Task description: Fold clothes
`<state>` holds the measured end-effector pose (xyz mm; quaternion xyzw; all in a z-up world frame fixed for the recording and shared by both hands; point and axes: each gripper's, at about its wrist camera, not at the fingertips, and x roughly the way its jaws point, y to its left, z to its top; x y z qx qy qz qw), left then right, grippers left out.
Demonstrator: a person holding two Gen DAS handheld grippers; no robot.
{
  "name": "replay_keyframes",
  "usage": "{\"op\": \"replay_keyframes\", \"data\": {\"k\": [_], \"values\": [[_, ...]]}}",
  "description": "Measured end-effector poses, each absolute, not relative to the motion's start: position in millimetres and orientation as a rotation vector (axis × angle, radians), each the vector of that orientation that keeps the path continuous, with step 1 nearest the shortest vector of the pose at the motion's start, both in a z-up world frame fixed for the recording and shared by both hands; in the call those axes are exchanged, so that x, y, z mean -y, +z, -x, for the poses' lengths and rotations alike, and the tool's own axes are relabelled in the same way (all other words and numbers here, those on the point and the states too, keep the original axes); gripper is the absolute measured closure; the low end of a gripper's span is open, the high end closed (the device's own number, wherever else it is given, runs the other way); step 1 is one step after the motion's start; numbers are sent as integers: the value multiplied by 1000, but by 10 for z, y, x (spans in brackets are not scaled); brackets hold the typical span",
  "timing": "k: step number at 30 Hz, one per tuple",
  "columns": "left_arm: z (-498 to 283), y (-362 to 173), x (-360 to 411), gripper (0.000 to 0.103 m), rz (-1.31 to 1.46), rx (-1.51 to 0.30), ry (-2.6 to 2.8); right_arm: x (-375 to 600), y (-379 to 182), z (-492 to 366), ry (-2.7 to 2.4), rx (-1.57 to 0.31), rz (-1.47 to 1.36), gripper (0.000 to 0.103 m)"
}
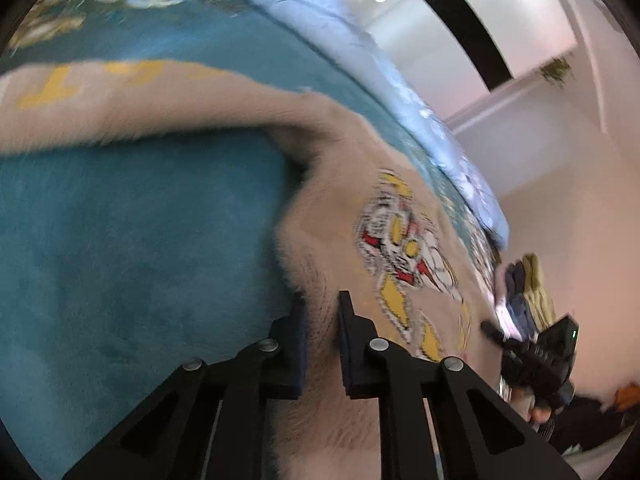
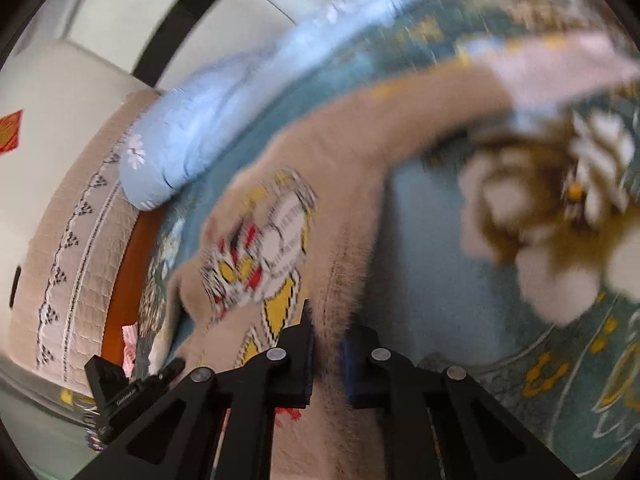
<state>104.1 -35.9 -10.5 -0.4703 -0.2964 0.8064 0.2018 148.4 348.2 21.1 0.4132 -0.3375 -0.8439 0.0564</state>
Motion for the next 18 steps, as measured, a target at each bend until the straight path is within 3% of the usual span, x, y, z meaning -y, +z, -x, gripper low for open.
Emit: {"op": "replay_keyframes", "data": {"k": [8, 15, 18], "values": [[-1070, -117, 147, 91, 1467, 592, 2266, -3633, 145, -1519, -2617, 1001, -1356, 92], [-995, -235, 171, 90, 1510, 598, 2252, -3578, -17, -1431, -2615, 949, -1509, 91], [-1010, -242, 170, 90, 1509, 624, 2241, -3580, 46, -1439, -2655, 933, -1490, 85]]}}
